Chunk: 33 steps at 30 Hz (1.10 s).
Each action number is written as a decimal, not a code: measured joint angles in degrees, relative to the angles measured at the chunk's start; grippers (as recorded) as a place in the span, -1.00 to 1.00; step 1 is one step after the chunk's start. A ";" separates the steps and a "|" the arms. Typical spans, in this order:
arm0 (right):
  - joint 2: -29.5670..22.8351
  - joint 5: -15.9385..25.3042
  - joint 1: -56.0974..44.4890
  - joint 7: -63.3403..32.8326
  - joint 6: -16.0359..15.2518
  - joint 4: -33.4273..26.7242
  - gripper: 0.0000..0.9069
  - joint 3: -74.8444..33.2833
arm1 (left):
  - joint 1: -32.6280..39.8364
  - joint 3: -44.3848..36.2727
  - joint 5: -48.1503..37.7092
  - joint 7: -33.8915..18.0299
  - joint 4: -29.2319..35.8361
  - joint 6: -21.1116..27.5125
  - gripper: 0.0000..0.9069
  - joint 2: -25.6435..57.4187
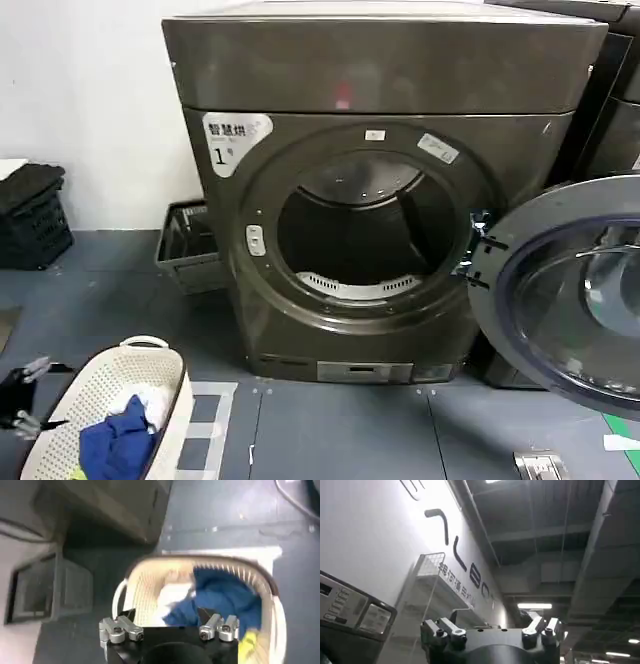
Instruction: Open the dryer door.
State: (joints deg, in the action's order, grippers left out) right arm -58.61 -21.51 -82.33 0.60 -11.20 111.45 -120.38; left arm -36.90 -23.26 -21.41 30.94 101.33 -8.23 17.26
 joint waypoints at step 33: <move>-0.11 0.05 -1.95 0.92 -0.34 0.92 1.00 -2.57 | -0.08 1.91 6.50 5.04 -3.87 -0.40 1.00 1.85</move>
State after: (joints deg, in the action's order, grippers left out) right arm -58.72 -21.46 -84.28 1.51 -11.54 112.37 -122.95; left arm -36.98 -21.35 -14.91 35.98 97.46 -8.63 19.12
